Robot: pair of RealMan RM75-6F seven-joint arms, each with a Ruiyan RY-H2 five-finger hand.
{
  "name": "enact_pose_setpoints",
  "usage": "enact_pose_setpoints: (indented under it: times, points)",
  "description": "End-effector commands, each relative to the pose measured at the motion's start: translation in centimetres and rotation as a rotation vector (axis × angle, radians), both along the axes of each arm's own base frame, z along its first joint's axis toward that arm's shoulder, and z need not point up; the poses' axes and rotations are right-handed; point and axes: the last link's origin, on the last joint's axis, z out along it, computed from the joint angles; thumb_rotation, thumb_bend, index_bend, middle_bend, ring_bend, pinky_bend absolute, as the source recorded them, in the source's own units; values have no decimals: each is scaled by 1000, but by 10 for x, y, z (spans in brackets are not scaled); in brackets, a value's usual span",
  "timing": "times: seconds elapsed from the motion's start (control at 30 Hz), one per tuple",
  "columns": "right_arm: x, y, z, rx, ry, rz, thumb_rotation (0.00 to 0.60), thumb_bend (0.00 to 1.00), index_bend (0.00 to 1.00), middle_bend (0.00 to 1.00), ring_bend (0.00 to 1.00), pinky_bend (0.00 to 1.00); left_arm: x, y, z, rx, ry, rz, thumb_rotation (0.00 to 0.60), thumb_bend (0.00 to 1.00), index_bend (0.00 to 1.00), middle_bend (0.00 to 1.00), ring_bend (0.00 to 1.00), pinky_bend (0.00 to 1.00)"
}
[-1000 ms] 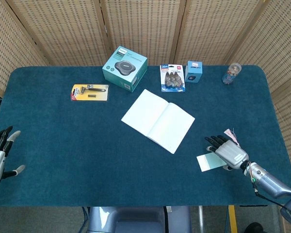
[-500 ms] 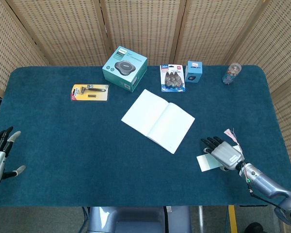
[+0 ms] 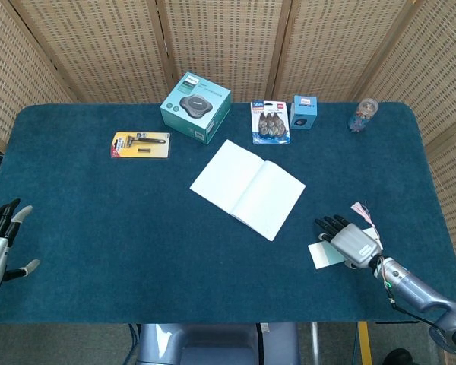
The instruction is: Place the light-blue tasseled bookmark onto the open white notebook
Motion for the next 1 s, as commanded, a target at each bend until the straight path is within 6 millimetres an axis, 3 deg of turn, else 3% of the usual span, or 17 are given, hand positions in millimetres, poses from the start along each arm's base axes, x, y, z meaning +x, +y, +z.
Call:
enact_pose_setpoints:
  times: [0.03, 0.6, 0.7, 0.9, 1.0]
  points:
    - [-2, 2, -3, -2, 2, 15, 600, 0, 241, 0, 0, 112, 0, 0, 0, -1, 1, 0, 600, 0, 0, 0, 0, 0]
    - [-1, 3, -9, 3, 5, 30, 600, 0, 253, 0, 0, 112, 0, -1, 0, 1, -1, -1, 600, 0, 0, 0, 0, 0]
    - [0, 3, -10, 6, 4, 31, 600, 0, 312, 0, 0, 112, 0, -1, 0, 1, -2, -3, 600, 0, 0, 0, 0, 0]
    - [2, 6, -13, 8, -12, 40, 600, 0, 563, 0, 0, 112, 0, -2, 1, 1, -4, -4, 600, 0, 0, 0, 0, 0]
    - [3, 6, -14, 6, -21, 43, 600, 0, 608, 0, 0, 112, 0, -2, 1, 1, -5, -4, 600, 0, 0, 0, 0, 0]
